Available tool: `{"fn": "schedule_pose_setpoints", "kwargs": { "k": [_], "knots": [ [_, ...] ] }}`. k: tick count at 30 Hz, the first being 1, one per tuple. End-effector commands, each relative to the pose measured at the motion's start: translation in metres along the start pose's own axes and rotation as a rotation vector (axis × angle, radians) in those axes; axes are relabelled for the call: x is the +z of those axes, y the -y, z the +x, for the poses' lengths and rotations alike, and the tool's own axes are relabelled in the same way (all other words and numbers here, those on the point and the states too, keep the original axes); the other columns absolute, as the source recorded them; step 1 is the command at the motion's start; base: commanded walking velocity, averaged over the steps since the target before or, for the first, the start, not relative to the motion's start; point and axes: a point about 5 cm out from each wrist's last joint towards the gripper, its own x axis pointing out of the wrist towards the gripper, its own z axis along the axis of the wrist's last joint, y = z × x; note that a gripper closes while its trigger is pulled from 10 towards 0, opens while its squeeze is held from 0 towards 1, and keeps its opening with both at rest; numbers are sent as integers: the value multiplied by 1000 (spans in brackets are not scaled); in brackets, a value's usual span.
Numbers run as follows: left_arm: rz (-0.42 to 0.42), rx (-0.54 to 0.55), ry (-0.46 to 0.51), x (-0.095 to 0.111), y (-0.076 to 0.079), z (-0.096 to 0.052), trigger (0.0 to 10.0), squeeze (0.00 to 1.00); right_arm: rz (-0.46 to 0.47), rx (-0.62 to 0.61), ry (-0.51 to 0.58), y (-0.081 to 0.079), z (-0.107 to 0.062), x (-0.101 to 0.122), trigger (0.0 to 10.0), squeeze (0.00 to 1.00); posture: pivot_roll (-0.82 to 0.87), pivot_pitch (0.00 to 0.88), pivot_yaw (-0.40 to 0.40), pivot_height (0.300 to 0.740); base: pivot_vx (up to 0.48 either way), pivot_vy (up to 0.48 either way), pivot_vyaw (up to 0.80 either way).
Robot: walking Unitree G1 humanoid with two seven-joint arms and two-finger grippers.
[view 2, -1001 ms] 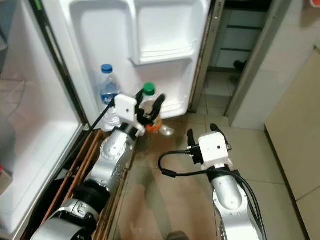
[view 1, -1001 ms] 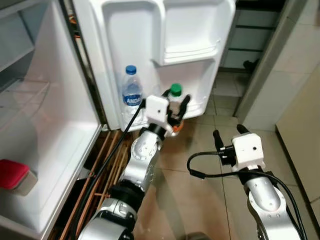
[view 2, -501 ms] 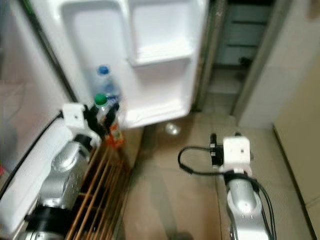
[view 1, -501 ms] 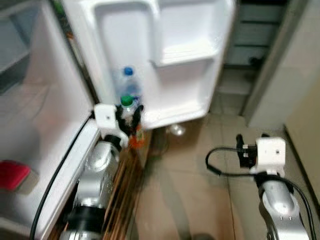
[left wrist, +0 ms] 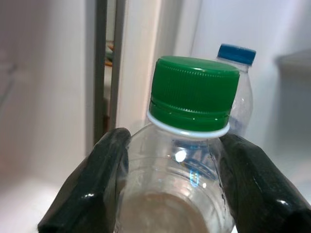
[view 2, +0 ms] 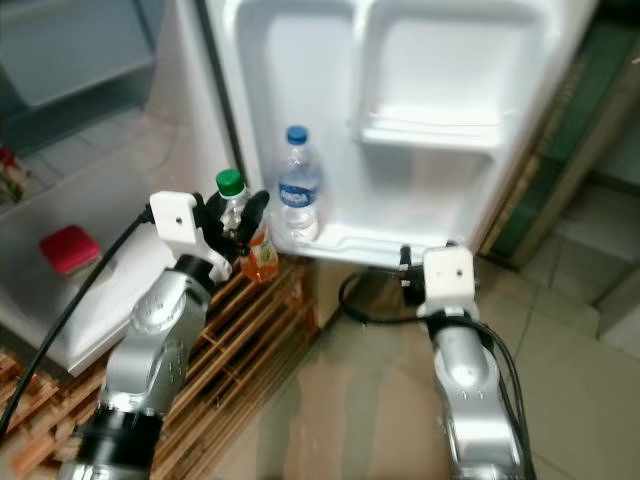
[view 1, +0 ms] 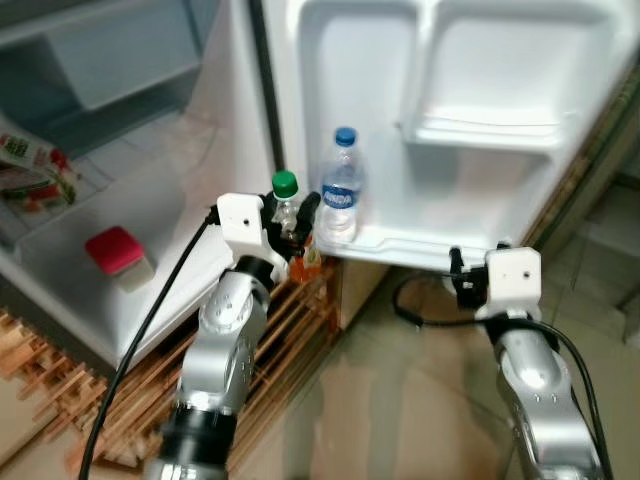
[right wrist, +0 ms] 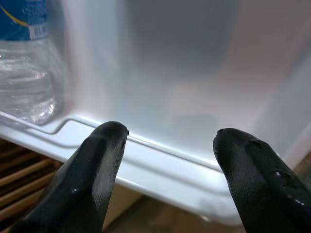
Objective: Restocking fridge
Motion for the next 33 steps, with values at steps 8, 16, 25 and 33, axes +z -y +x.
{"fn": "schedule_pose_setpoints", "kwargs": {
  "k": [8, 16, 25, 33],
  "knots": [
    [-29, -208, 122, 34, 36, 20, 10000, 0, -47, -25, 30, 9, -9, 3, 10000, 133, -269, 0, 79, 740, 0, 0, 0],
    [2, -235, 262, 44, 60, 41, 10000, 0, -45, -35, 16, 12, -23, 0, 10000, 133, -306, 0, 84, 740, 0, 0, 0],
    [92, -261, 180, 7, 68, 51, 10000, 0, -59, -53, -4, 18, -31, -3, 10000, 129, -372, 0, 104, 740, 0, 0, 0],
    [123, -113, 210, 5, 37, 51, 10000, 0, -52, -32, -6, 13, -33, -4, 10000, 133, -347, 0, 97, 740, 0, 0, 0]
  ]
}}
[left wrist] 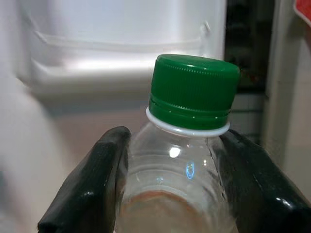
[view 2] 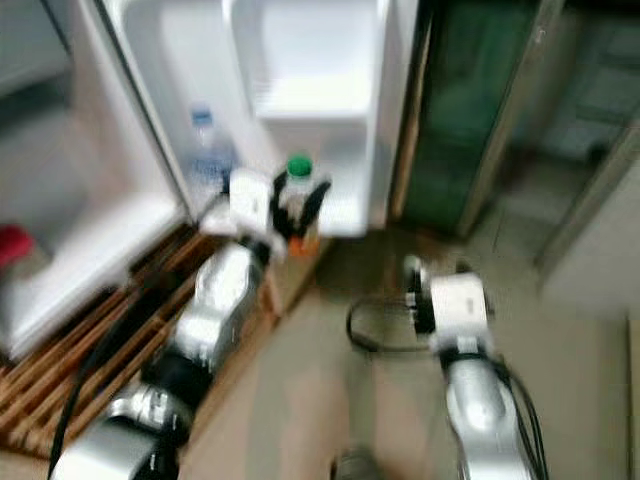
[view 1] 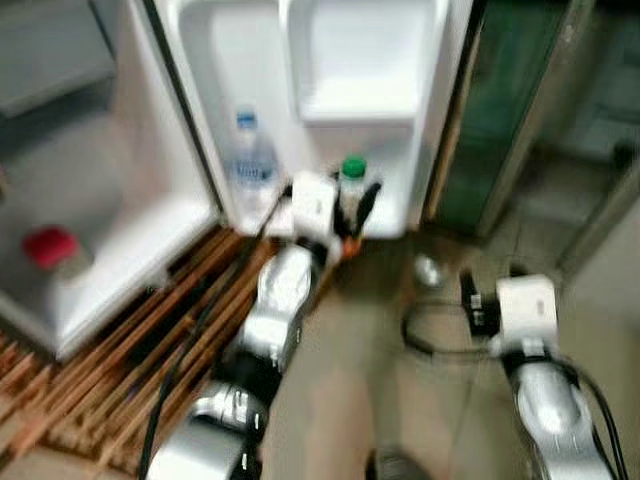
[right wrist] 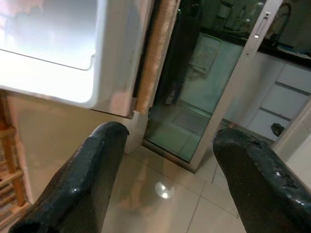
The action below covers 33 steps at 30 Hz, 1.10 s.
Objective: Restocking fridge
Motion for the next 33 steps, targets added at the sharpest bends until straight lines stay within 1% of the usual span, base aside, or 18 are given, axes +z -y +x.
{"fn": "schedule_pose_setpoints", "kwargs": {
  "k": [1, 4, 7, 9, 10, 11, 13, 14, 15, 16, 17, 18, 19, 20, 23, 24, 28, 33],
  "knots": [
    [32, 23, 68, 14, -10, 1, 10000, 0, 4, 23, 32, -4, 1, 7, 10000, 133, -341, 0, 102, 740, 0, 0, 0],
    [45, -1, 4, 11, -25, -23, 10000, 0, 5, -15, 61, 2, -6, 14, 10000, 133, -306, 0, 111, 740, 0, 0, 0],
    [90, -16, -116, 10, -47, -62, 10000, 0, 2, -59, 68, 12, -26, 20, 10000, 133, -276, 0, 111, 740, 0, 0, 0],
    [71, 20, -194, 14, -65, -91, 10000, 0, 10, -85, 44, 19, -40, 18, 10000, 133, -239, 0, 110, 740, 0, 0, 0],
    [32, 52, -229, 16, -71, -107, 10000, 0, 18, -97, 25, 22, -45, 15, 10000, 133, -229, 0, 104, 740, 0, 0, 0],
    [32, 52, -229, 16, -71, -107, 10000, 0, 18, -97, 25, 22, -45, 15, 10000, 133, -229, 0, 104, 740, 0, 0, 0],
    [-32, 69, -265, 21, -65, -139, 10000, 0, 45, -114, 7, 26, -51, 10, 10000, 129, -215, 0, 92, 740, 0, 0, 0],
    [-32, 69, -265, 21, -65, -139, 10000, 0, 45, -114, 7, 26, -51, 10, 10000, 129, -215, 0, 92, 740, 0, 0, 0],
    [-55, 76, -249, 25, -55, -144, 10000, 0, 55, -112, 20, 29, -47, 11, 10000, 129, -202, 0, 84, 740, 0, 0, 0],
    [-59, 91, -196, 29, -51, -131, 10000, 0, 49, -102, 33, 29, -40, 12, 10000, 137, -206, 0, 81, 740, 0, 0, 0],
    [-59, 91, -196, 29, -51, -131, 10000, 0, 49, -102, 33, 29, -40, 12, 10000, 137, -206, 0, 81, 740, 0, 0, 0],
    [-64, 100, -164, 33, -48, -122, 10000, 0, 45, -95, 40, 29, -36, 14, 10000, 137, -206, 0, 81, 740, 0, 0, 0],
    [-90, 120, -110, 38, -44, -95, 10000, 0, 50, -78, 70, 25, -23, 19, 10000, 137, -209, 0, 73, 740, 480, 0, 0],
    [-90, 120, -110, 38, -44, -95, 10000, 0, 50, -78, 70, 25, -23, 19, 10000, 137, -209, 0, 73, 740, 480, 0, 0],
    [-123, 59, -76, 47, -30, -69, 10000, 0, 47, -50, 109, 19, -7, 28, 10000, 137, -223, 0, 78, 740, 480, 0, 0],
    [-123, 59, -76, 47, -30, -69, 10000, 0, 47, -50, 109, 19, -7, 28, 10000, 137, -223, 0, 78, 740, 480, 0, 0],
    [-171, -34, -48, 51, -15, -49, 10000, 0, 66, -54, 140, 17, 10, 36, 10000, 133, -247, 0, 98, 740, 480, 0, 0],
    [-172, -66, -46, 50, -10, -46, 10000, 0, 71, -47, 129, 15, 9, 33, 10000, 129, -254, 0, 98, 740, 480, 0, 0]
  ]
}}
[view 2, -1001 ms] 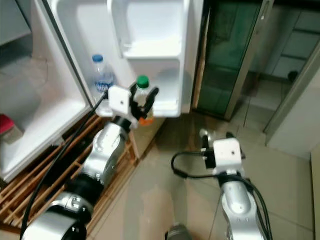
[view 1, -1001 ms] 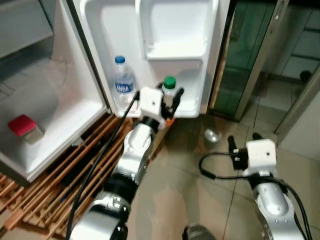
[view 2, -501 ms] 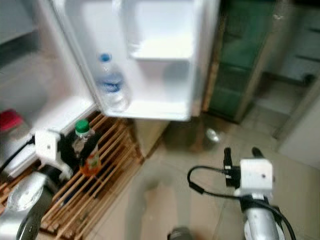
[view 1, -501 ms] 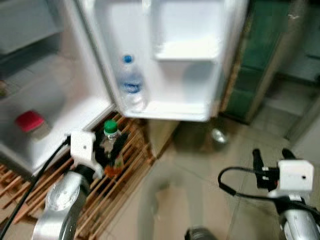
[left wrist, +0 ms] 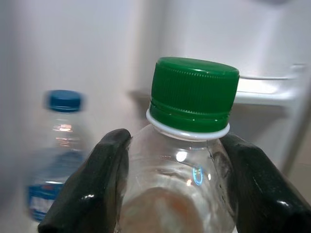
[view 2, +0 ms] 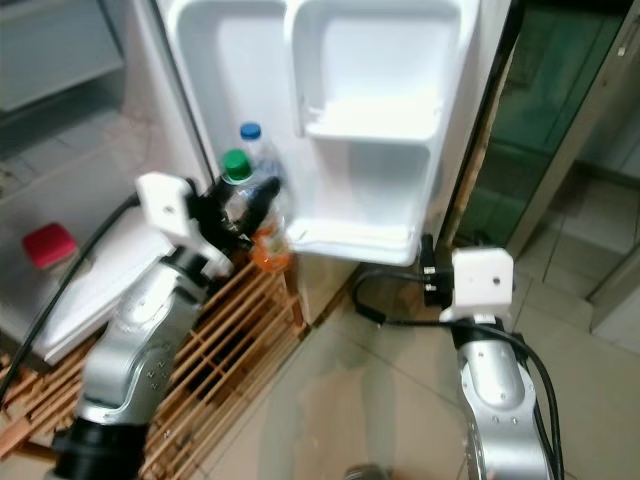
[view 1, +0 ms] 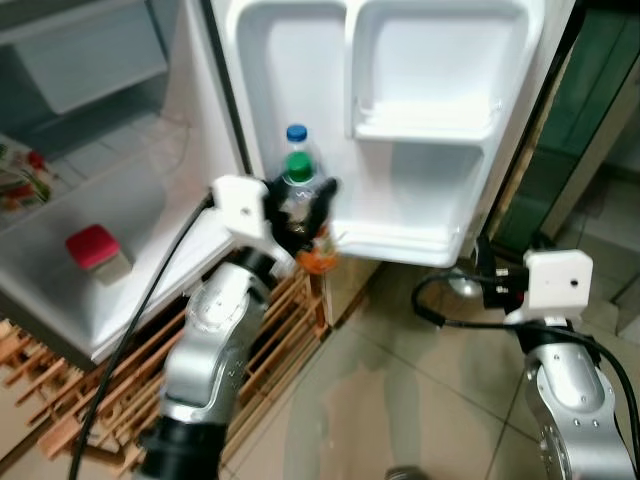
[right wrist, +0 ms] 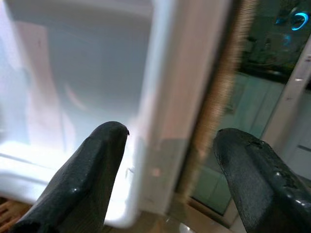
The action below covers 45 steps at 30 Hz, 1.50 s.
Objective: Restocking fridge
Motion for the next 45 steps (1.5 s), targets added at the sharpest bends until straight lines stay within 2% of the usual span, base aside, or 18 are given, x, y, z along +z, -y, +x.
{"fn": "schedule_pose_setpoints", "kwargs": {
  "k": [1, 4, 10, 13, 15, 22, 24, 26, 28, 33, 36, 45],
  "knots": [
    [25, 22, 29, 7, -8, 0, 10000, 0, 15, 21, -13, -6, 0, -2, 10000, 129, -255, 0, 96, 740, 480, 0, 0],
    [42, 28, 45, 11, -6, 5, 10000, 0, 17, 27, -17, -7, -1, -4, 10000, 133, -257, 0, 93, 740, 320, 0, 0],
    [18, 32, 113, 20, -4, 12, 10000, 0, 18, 53, -18, -13, -2, -4, 10000, 133, -258, 0, 88, 740, 0, 0, 0],
    [0, 6, 167, 23, 2, 16, 10000, 0, 20, 69, -19, -16, -2, -4, 10000, 137, -268, 0, 83, 740, 0, 0, 0],
    [26, -21, 197, 22, 10, 22, 10000, 0, 22, 78, -21, -17, -3, -3, 10000, 133, -282, 0, 79, 740, 0, 0, 0],
    [11, -59, 176, 12, 17, 37, 10000, 0, 21, 78, -34, -15, -7, -5, 10000, 133, -304, 0, 84, 740, 0, 0, 0],
    [27, -63, 128, 5, 16, 40, 10000, 0, 21, 67, -42, -13, -9, -6, 10000, 133, -319, 0, 97, 740, 0, 0, 0],
    [34, -60, 103, 2, 15, 40, 10000, 0, 22, 62, -45, -13, -10, -7, 10000, 129, -320, 0, 99, 740, 0, 0, 0],
    [63, -38, 56, -9, 9, 34, 10000, 0, 47, 29, -67, -9, -10, -11, 10000, 133, -317, 0, 106, 740, 0, 0, 0],
    [32, -40, 70, -8, 13, 33, 10000, 0, 48, 30, -69, -9, -10, -12, 10000, 133, -312, 0, 107, 740, 0, -379, 0],
    [-15, -75, 116, -2, 19, 32, 10000, 0, 47, 34, -75, -9, -10, -14, 10000, 133, -308, 0, 105, 740, 0, -451, 0],
    [-23, -115, 159, 7, 23, 32, 10000, 0, 30, 49, -81, -9, -10, -17, 10000, 133, -304, 0, 103, 740, 168, -412, 0]
  ]
}}
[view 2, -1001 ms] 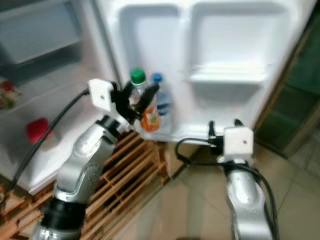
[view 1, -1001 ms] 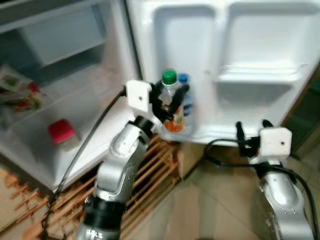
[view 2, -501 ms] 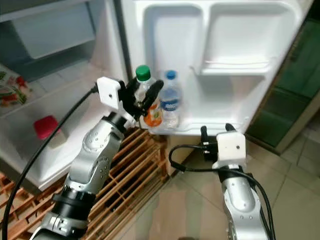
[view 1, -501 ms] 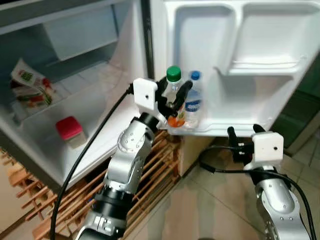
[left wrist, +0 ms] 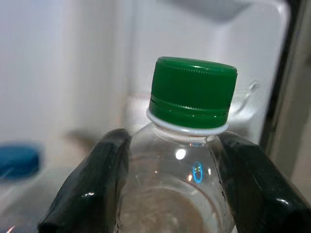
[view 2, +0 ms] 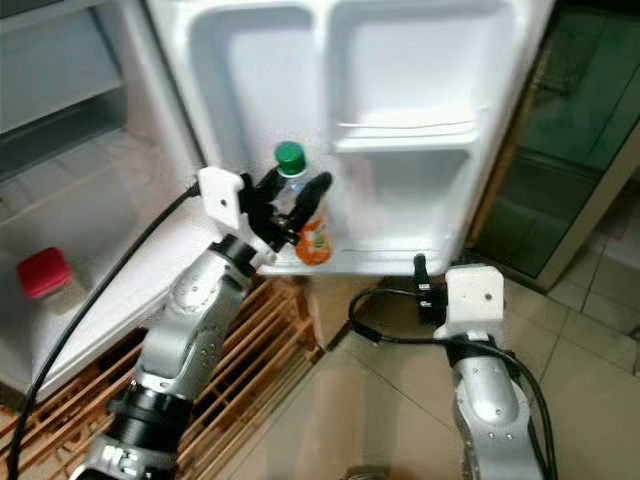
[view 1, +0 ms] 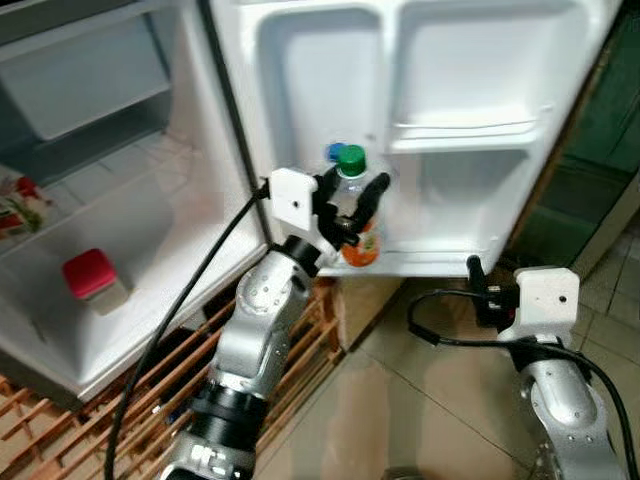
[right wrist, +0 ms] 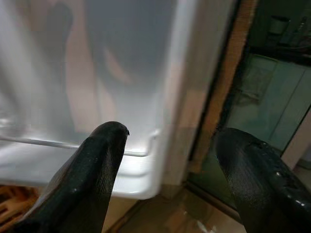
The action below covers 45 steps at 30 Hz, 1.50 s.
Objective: Restocking fridge
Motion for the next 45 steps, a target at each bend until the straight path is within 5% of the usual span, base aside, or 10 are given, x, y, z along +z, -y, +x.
{"fn": "schedule_pose_setpoints", "kwargs": {
  "k": [1, 3, 8, 13, 15, 20, 23, 25, 41, 45],
  "knots": [
    [25, 33, 52, 13, -8, 0, 10000, 0, 13, 23, 2, -6, 1, 1, 10000, 129, -305, 0, 103, 740, 292, -379, 0],
    [27, 51, 57, 13, -10, 0, 10000, 0, 11, 25, 1, -6, 1, 0, 10000, 133, -305, 0, 103, 740, 0, 0, 0],
    [189, 129, 93, 13, -24, -4, 10000, 0, -2, 47, -5, -8, 0, -1, 10000, 133, -305, 0, 94, 740, 0, 0, 0],
    [454, 134, 61, -9, -39, -15, 10000, 0, -14, 64, -2, -10, 1, -1, 10000, 133, -311, 0, 78, 740, 0, 0, 0],
    [583, 76, 26, -23, -37, -17, 10000, 0, -33, 83, 1, -11, 1, 0, 10000, 133, -324, 0, 65, 740, 0, 0, 0],
    [653, -14, -10, -42, -28, -16, 10000, 0, -55, 103, -5, -10, -3, 0, 10000, 133, -345, 0, 51, 740, 0, 0, 0],
    [661, -22, -12, -52, -24, -14, 10000, 0, -62, 106, -20, -7, -8, -2, 10000, 133, -351, 0, 49, 740, 0, 0, 0],
    [503, 140, -36, -55, -34, -9, 10000, 0, -72, 107, -30, -6, -14, -3, 10000, 133, -374, 3, 40, 740, 0, 0, 0],
    [261, 556, -44, -56, -66, -1, 10000, 0, -135, 192, -44, -6, -24, 4, 10000, 133, -424, 96, -18, 740, 0, 0, 0],
    [200, 652, -89, -62, -78, -9, 10000, 0, -139, 201, -47, -8, -23, 5, 10000, 133, -432, 106, -2, 740, 0, 0, 0]
  ]
}}
